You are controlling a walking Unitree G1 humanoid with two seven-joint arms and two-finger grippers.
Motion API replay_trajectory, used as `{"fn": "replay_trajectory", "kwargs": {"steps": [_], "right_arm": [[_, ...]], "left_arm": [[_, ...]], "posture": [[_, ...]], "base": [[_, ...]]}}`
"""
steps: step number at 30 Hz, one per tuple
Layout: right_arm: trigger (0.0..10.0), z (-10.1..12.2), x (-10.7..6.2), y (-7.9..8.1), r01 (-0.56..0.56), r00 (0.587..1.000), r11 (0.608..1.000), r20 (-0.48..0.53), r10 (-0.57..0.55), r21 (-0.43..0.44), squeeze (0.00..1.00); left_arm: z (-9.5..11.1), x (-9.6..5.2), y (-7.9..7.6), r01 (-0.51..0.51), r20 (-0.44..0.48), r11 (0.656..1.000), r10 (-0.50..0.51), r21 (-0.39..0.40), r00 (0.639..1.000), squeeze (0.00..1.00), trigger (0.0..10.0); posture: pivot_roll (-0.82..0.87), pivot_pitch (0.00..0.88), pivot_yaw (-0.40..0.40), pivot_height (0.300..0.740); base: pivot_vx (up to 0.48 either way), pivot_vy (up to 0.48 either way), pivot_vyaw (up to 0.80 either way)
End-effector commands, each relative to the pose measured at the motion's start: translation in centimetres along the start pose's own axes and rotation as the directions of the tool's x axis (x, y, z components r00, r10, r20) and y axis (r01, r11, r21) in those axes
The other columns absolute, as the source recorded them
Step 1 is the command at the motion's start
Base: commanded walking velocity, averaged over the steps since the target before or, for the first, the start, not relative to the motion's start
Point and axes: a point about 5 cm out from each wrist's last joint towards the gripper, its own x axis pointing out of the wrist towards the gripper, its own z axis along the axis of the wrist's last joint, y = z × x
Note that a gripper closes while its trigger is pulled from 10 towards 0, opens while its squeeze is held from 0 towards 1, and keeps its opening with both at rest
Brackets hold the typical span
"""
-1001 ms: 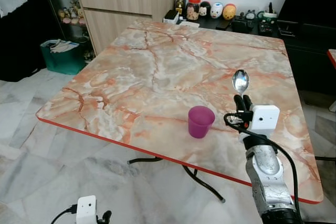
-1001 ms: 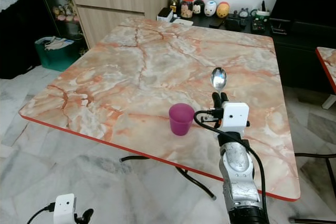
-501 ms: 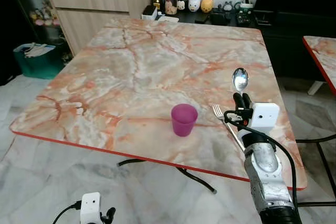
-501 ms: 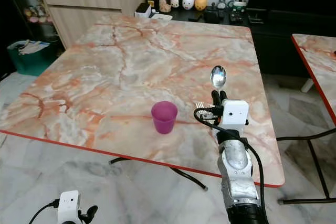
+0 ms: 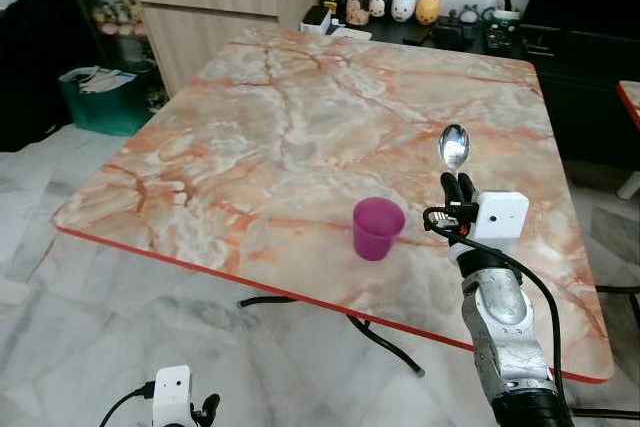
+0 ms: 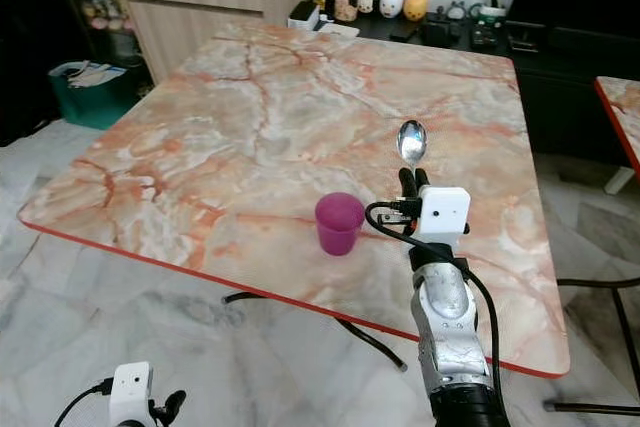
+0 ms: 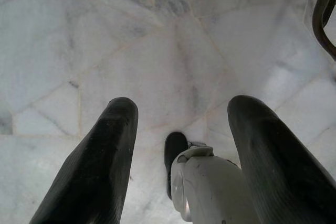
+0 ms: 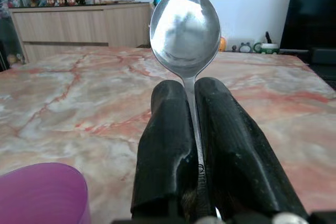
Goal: Setting the table
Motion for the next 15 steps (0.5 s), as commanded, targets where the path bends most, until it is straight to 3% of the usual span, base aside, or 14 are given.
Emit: {"fn": "replay_trajectory", "kwargs": {"steps": [1, 9, 15], "right_arm": [[10.0, 0.23, 0.2, -0.25, 0.012, 1.0, 1.0, 0.006, -0.012, 0.011, 0.0], [10.0, 0.24, 0.35, -0.11, 0.005, 1.0, 1.0, 0.006, -0.005, 0.013, 0.0], [10.0, 0.28, 0.31, 0.04, 0.0, 1.0, 1.0, 0.018, -0.001, 0.003, 0.0]], "left_arm": [[-0.34, -0.07, -0.09, 0.002, -0.014, 1.0, -0.002, 0.012, 1.0, 0.0, 10.0], [-0.26, -0.04, -0.27, 0.006, -0.008, 1.0, -0.006, 0.013, 1.0, 0.0, 10.0], [-0.27, -0.05, -0.35, 0.01, -0.006, 1.0, -0.01, 0.017, 1.0, 0.0, 10.0]], "posture": [[-0.06, 0.0, -0.011, 0.719], [-0.06, 0.0, -0.01, 0.719], [-0.06, 0.0, -0.011, 0.719]], "base": [[0.0, 0.0, 0.0], [0.0, 0.0, -0.67], [0.0, 0.0, 0.0]]}}
